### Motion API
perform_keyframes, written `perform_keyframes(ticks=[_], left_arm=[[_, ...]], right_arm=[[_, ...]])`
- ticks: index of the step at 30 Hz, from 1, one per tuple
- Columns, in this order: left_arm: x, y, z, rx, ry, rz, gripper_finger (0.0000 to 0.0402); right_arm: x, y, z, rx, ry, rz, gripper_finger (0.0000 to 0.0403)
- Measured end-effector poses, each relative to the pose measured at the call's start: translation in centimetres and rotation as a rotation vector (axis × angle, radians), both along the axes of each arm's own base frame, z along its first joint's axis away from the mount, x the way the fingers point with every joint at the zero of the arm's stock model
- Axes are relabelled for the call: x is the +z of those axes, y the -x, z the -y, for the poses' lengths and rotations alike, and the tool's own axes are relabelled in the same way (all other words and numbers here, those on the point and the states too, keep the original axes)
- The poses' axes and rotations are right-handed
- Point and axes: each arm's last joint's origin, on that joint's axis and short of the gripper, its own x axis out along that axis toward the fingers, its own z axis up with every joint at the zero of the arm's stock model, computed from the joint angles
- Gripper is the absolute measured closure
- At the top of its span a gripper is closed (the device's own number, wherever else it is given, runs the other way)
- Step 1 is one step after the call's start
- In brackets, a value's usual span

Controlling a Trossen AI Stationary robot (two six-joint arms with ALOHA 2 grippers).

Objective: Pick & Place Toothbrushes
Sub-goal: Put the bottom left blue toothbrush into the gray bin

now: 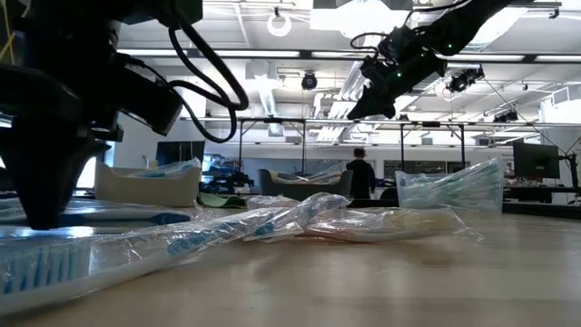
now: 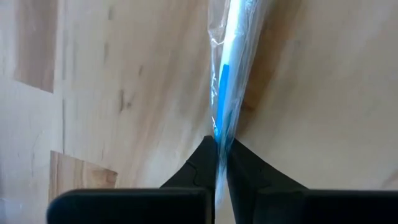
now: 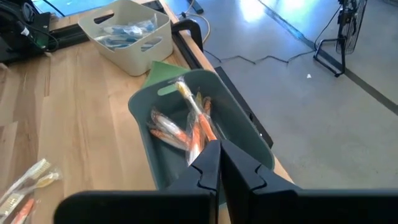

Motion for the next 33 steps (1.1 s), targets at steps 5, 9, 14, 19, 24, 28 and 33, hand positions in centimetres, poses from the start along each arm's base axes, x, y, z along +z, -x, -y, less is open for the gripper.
perform_keyframes(ticks=[5, 9, 14, 19, 24, 28, 33], left_arm=[[-0.3, 0.2, -0.4, 0.137, -0.077, 0.033, 0.0394], [-0.6, 0.2, -0.4, 0.242, -0.106, 0.075, 0.0396], [-0.6, 0.1, -0.5, 0.298, -0.121, 0.105, 0.0396], [-0.4, 0.0, -0.6, 0.294, -0.132, 0.138, 0.0396], [0.3, 0.0, -1.1, 0.256, -0.153, 0.157, 0.0396], [0.6, -0.3, -2.5, 0.224, -0.173, 0.142, 0.0396], [0.9, -1.0, -5.1, 0.168, -0.191, 0.117, 0.0396]], right_arm=[[-0.2, 0.1, -0.1, -0.004, -0.023, -0.010, 0.0399], [-0.2, 0.1, -0.1, -0.005, -0.024, -0.010, 0.0399], [-0.2, 0.1, -0.1, -0.005, -0.025, -0.010, 0.0399], [-0.2, 0.1, -0.1, -0.005, -0.030, -0.014, 0.0399], [-0.2, 0.1, -0.1, -0.005, -0.033, -0.016, 0.0400], [-0.2, 0.1, -0.1, -0.005, -0.033, -0.016, 0.0399], [-0.2, 0.1, -0.1, -0.005, -0.033, -0.016, 0.0399]])
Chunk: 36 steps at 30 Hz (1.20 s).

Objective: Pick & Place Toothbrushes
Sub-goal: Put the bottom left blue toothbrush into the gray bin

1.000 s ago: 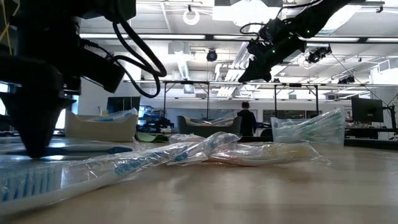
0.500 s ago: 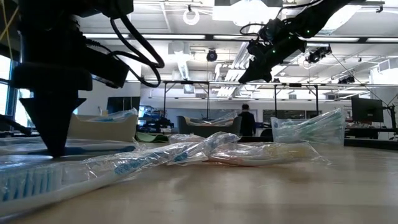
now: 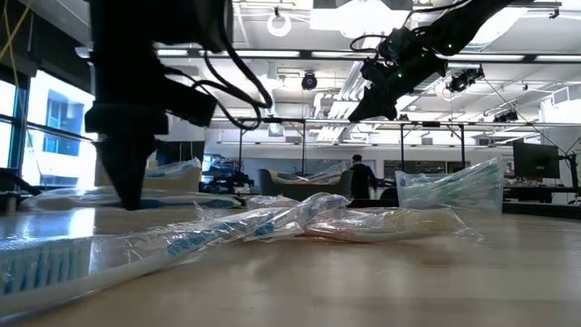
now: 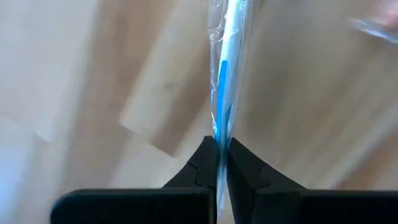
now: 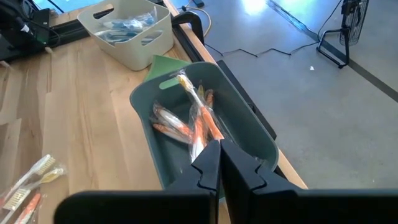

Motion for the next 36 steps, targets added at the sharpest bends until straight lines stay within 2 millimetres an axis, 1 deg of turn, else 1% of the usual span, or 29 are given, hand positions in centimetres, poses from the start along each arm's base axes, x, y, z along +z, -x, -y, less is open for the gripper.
perform_keyframes(ticks=[4, 6, 8, 11, 13, 15, 20, 23, 27, 31, 36], left_arm=[[0.3, -0.5, -2.2, -0.043, -0.010, -0.020, 0.0396], [0.5, -0.3, -3.3, -0.058, -0.017, -0.054, 0.0396], [0.8, -0.5, -4.4, -0.057, -0.015, -0.052, 0.0396], [1.7, 0.1, -6.1, -0.036, -0.018, -0.077, 0.0396], [2.5, 0.4, -7.2, -0.016, -0.025, -0.061, 0.0396], [3.6, 1.1, -8.3, -0.001, -0.048, -0.073, 0.0396], [6.7, 3.1, -11.4, 0.047, -0.121, -0.019, 0.0396], [8.5, 4.6, -13.3, 0.082, -0.176, 0.014, 0.0396], [10.4, 6.7, -16.0, 0.185, -0.290, 0.038, 0.0396], [11.5, 8.6, -19.1, 0.330, -0.373, 0.058, 0.0396], [11.6, 10.2, -22.9, 0.471, -0.401, 0.059, 0.0396]], right_arm=[[0.0, 0.0, 0.0, 0.001, 0.001, -0.001, 0.0399], [0.0, 0.0, 0.0, 0.001, 0.001, -0.001, 0.0400], [0.0, 0.0, 0.0, 0.001, 0.001, -0.001, 0.0399], [0.0, 0.0, 0.0, 0.003, 0.001, 0.000, 0.0399], [0.0, 0.0, 0.0, 0.003, 0.001, 0.001, 0.0399], [0.1, -0.1, 0.0, 0.005, 0.006, 0.006, 0.0400], [0.1, -0.1, 0.0, 0.005, 0.006, 0.006, 0.0399], [0.1, -0.1, 0.0, 0.005, 0.006, 0.006, 0.0400], [0.1, -0.1, -0.1, 0.007, 0.005, 0.006, 0.0399], [0.1, -0.5, -0.4, 0.022, 0.005, 0.006, 0.0400], [0.1, -0.9, -0.8, 0.044, 0.011, 0.004, 0.0399]])
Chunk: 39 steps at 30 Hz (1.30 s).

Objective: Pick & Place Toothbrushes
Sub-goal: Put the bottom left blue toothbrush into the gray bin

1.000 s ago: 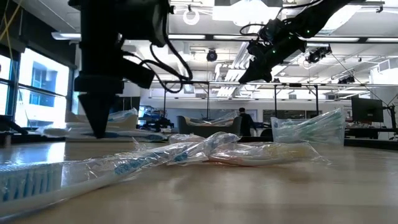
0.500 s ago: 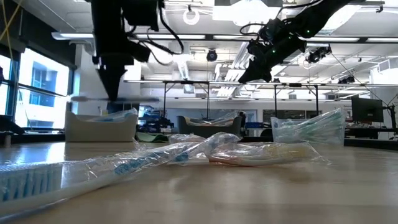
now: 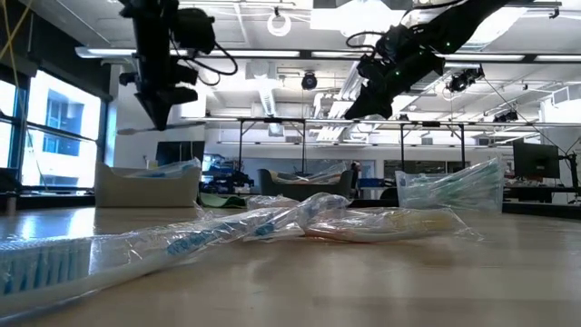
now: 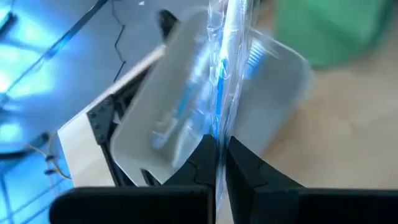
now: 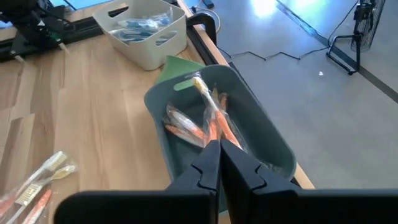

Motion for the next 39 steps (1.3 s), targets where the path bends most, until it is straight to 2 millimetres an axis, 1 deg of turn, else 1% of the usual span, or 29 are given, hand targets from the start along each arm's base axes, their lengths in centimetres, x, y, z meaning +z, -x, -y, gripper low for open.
perform_keyframes(ticks=[3, 7, 10, 14, 17, 20, 24, 28, 32, 39], left_arm=[[-0.1, 0.5, -1.9, 0.050, -0.020, 0.024, 0.0396], [-0.1, 1.4, -3.8, 0.072, -0.039, 0.016, 0.0391], [-0.5, 1.9, -4.8, 0.049, -0.018, -0.031, 0.0387], [-1.2, 2.3, -5.9, 0.004, 0.013, -0.079, 0.0394], [-2.1, 2.4, -6.7, -0.021, 0.031, -0.044, 0.0396], [-4.1, 2.9, -6.8, -0.025, 0.073, -0.003, 0.0393], [-7.2, 3.7, -6.1, -0.011, 0.117, -0.027, 0.0393], [-8.9, 4.1, -5.7, 0.013, 0.119, -0.026, 0.0393], [-9.4, 4.1, -5.7, 0.031, 0.093, -0.006, 0.0384], [-9.4, 3.9, -5.8, 0.025, 0.075, 0.009, 0.0348]], right_arm=[[0.0, -0.1, -0.1, 0.010, 0.014, -0.005, 0.0400], [0.0, 0.1, 0.1, 0.006, 0.021, -0.008, 0.0399], [0.0, 0.4, 0.3, -0.007, 0.024, -0.010, 0.0400], [0.0, 0.6, 0.6, -0.064, 0.048, -0.039, 0.0398], [-0.1, 0.7, 0.8, -0.121, 0.068, -0.067, 0.0400], [-0.1, 0.7, 0.9, -0.172, 0.069, -0.078, 0.0399], [0.0, 0.7, 1.0, -0.213, 0.063, -0.063, 0.0399], [0.3, 0.6, 1.1, -0.228, 0.063, -0.034, 0.0399], [0.5, 0.5, 1.2, -0.238, 0.067, -0.002, 0.0399], [0.8, 0.4, 1.3, -0.239, 0.091, 0.026, 0.0399]])
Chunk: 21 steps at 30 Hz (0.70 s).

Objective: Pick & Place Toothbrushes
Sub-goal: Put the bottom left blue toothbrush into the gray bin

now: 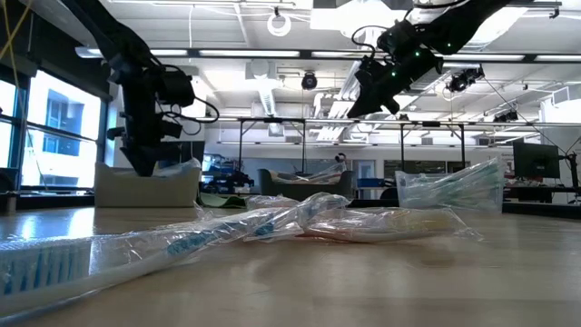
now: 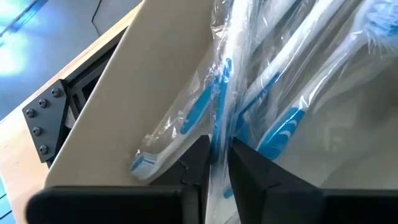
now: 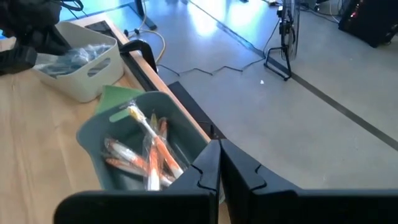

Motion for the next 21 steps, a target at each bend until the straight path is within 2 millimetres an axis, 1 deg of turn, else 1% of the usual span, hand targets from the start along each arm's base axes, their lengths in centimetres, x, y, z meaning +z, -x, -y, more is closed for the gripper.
perform_keyframes(ticks=[9, 15, 21], left_arm=[[0.11, -0.15, -0.19, -0.001, -0.022, 0.017, 0.0340], [0.09, -0.23, -0.16, -0.014, -0.005, 0.039, 0.0339], [0.05, -0.18, -0.09, -0.037, 0.005, 0.021, 0.0339]], right_arm=[[0.01, 0.00, 0.01, -0.003, 0.001, 0.001, 0.0399], [0.01, 0.00, 0.01, -0.003, 0.001, 0.000, 0.0398], [0.01, 0.00, 0.01, -0.003, 0.001, 0.001, 0.0399]])
